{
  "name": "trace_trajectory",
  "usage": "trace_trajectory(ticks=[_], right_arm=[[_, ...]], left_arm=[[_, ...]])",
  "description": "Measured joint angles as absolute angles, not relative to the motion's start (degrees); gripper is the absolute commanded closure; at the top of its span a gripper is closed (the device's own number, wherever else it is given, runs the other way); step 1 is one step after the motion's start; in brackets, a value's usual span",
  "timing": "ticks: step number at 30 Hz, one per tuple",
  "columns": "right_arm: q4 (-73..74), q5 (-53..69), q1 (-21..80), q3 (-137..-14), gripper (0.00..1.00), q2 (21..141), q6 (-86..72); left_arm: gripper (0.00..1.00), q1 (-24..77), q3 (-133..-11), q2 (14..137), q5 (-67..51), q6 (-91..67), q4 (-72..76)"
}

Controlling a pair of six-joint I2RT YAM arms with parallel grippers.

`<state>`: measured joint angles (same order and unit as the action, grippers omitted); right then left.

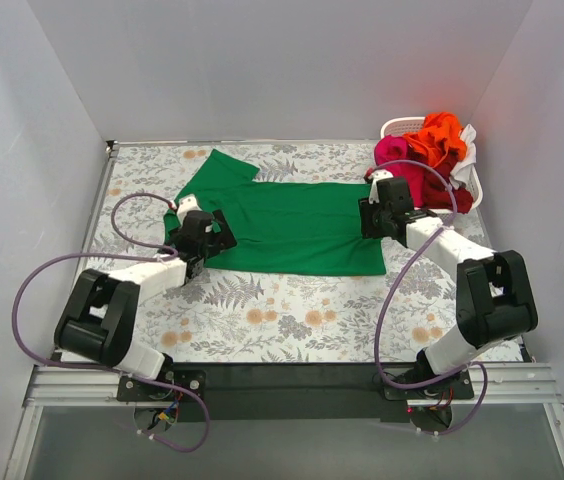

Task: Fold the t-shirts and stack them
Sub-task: Fold the tshirt

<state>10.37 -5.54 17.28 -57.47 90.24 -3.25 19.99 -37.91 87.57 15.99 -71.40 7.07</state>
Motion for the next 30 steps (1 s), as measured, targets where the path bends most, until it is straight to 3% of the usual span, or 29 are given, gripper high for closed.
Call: trace_trajectory(ticks=[8,16,22,30], right_arm=[[9.6,-1.2,17.3,-51.2,0.59,87.9,-6.6],[7.3,0.9,17.4,-49.1,0.58,82.7,-7.6],[7.0,1.5,17.4,-47.7,0.58,81.8,-7.6],[6.9,2.2,17.4,-47.4,0.57,81.8,-7.8]], left_arm=[[0.11,20.0,-41.4,77.1,19.8,-71.6,7.8],[0.15,20.3,-62.2,98.1,22.3,-68.2,7.4],[0.22,21.5,-66.5,109.3,23.6,-64.8,3.5],[0.31,22.3,-69.4,112.3,23.7,-61.7,2.6]])
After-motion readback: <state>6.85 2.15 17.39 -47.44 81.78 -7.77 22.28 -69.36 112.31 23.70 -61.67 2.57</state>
